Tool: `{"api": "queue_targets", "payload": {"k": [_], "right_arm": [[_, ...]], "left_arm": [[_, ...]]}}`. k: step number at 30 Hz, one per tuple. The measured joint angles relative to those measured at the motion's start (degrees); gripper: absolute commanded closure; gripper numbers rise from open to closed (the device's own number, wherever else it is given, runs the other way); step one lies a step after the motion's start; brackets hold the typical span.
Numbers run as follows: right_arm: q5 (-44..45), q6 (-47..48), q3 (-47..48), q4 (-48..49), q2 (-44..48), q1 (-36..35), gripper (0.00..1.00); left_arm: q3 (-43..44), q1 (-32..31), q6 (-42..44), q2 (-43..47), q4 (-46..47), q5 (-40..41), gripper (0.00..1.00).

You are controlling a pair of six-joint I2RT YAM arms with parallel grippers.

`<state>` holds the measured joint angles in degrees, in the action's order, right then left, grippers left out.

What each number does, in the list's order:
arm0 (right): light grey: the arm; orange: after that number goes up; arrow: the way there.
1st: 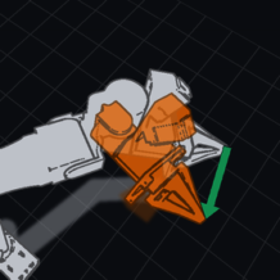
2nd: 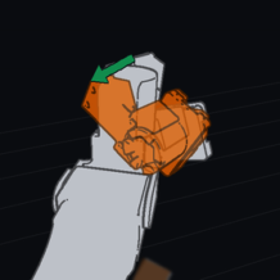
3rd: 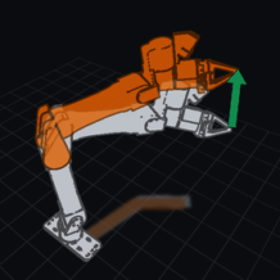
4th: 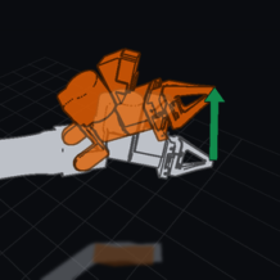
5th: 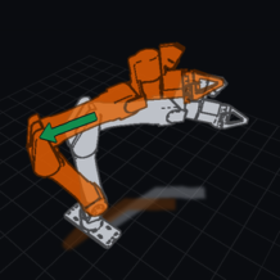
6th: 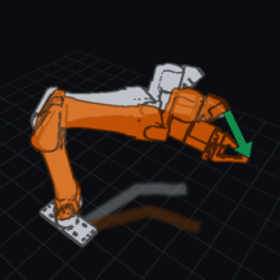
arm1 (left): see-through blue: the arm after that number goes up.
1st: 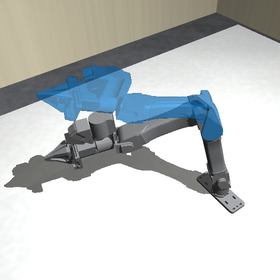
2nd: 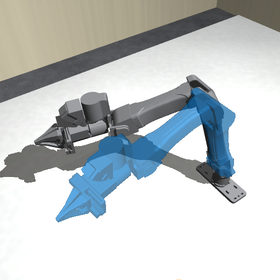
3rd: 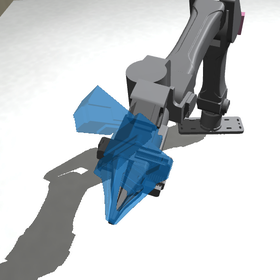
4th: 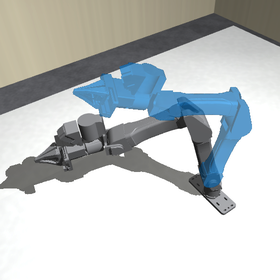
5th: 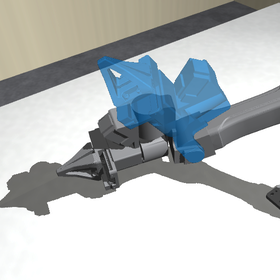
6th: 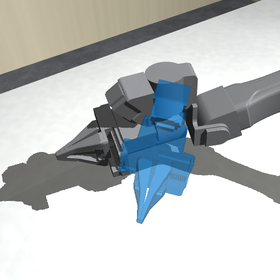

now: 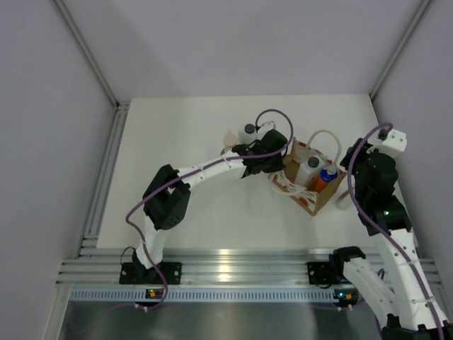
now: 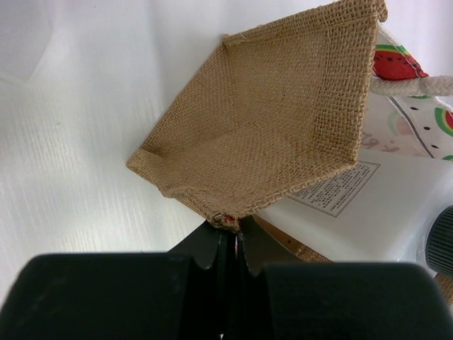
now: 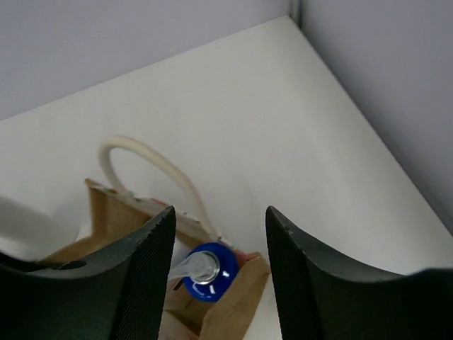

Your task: Take the personal care products out of the canvas bag

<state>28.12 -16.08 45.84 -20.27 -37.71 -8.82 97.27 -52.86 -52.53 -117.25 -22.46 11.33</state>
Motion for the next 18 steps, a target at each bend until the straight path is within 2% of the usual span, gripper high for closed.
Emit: {"api": "queue_targets", "payload": {"k": [4, 8, 13, 18], "right_arm": [[-12.96, 2.49, 6.03, -5.11, -6.80, 0.00, 0.49], [-21.16, 5.18, 7.21, -10.01, -13.20, 0.00, 0.47], [-26.58, 8.26, 8.33, -14.14, -18.03, 0.00, 0.47], [-27.85, 10.32, 9.64, -15.98, -19.21, 0.00, 0.48]], "left_arm": [[0.00, 0.00, 0.48, 0.00, 0.02, -0.02, 1.00], [0.00, 0.00, 1.11, 0.00, 0.13, -0.46, 1.00], [0.13, 0.26, 2.03, -0.02, 0.20, -2.01, 1.00], [0.13, 0.33, 3.06, 0.00, 0.22, -2.54, 1.00]]}}
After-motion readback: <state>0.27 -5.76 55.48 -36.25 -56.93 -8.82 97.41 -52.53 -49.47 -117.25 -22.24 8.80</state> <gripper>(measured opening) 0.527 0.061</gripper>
